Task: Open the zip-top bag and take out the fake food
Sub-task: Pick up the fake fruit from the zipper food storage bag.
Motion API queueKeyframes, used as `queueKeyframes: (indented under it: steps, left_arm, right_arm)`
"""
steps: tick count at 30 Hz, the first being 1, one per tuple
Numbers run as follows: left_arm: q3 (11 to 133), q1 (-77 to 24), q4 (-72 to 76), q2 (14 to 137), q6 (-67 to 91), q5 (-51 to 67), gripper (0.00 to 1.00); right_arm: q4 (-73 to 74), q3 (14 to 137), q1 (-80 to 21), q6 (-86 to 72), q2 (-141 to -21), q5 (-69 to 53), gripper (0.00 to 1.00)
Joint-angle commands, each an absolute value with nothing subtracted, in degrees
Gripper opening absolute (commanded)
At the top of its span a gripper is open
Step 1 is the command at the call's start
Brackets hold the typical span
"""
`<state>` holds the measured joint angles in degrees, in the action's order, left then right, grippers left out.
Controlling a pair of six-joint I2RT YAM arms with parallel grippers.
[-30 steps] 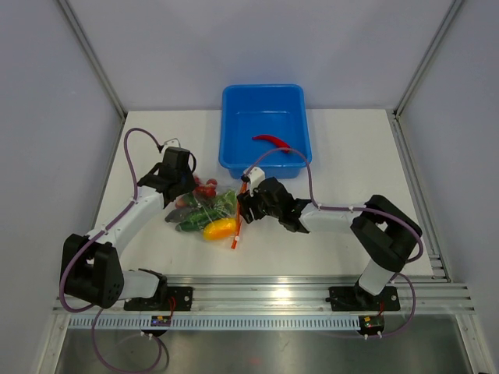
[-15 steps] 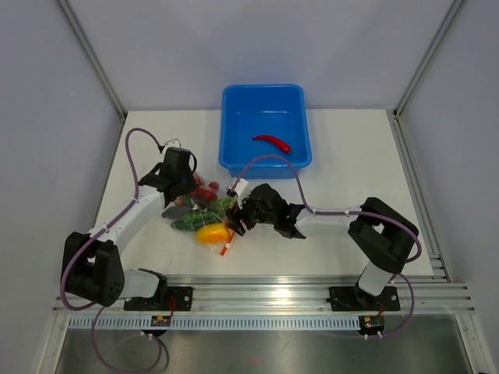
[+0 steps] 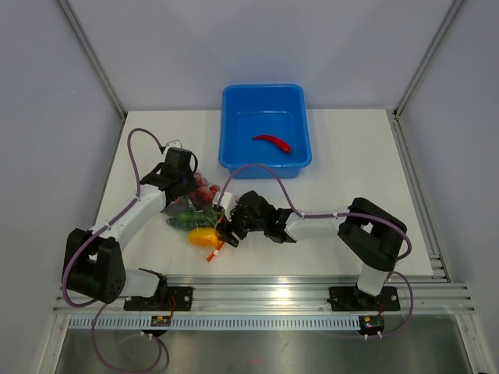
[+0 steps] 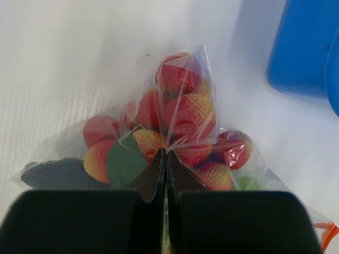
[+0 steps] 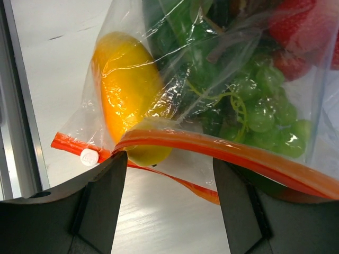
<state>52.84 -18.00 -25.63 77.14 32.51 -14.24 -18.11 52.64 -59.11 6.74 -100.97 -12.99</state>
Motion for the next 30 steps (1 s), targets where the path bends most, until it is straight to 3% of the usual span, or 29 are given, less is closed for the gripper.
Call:
queueKeyframes:
  steps: [1, 3, 5, 9, 12, 23, 30]
  left_arm:
    - [53.79, -17.84, -24.34, 77.52, 31.90, -13.80, 0.00]
    - [53.88, -17.84, -24.70, 77.35, 31.99, -13.19, 0.00]
    - [53.79, -17.84, -25.57, 76.39, 32.43, -13.01, 0.06]
    - [52.03, -17.84, -25.84, 72.52, 33.13, -14.23, 0.37]
    - [51.42, -17.84, -27.33, 69.79, 33.75, -15.38, 0.55]
    - [45.01, -17.84, -29.45, 57.40, 39.02, -12.22, 0.74]
    - [34.55, -17.84, -24.27, 49.93, 44.82, -0.37, 0.72]
  right_arm:
    - [-17.23, 55.90, -60.64, 9.58, -102.21, -12.13, 0.73]
    - [-17.31, 55.90, -60.82, 9.67, -102.39, -11.60, 0.74]
    - [-17.31, 55.90, -60.82, 9.76, -102.22, -11.08, 0.74]
    - [-17.49, 55.72, -60.82, 9.67, -102.22, -10.72, 0.74]
    - [-17.32, 55.99, -60.82, 9.58, -102.31, -10.55, 0.75]
    - [-18.46, 54.94, -60.91, 9.67, -101.60, -9.49, 0.75]
    - [-23.03, 51.06, -60.91, 9.84, -98.27, -8.70, 0.76]
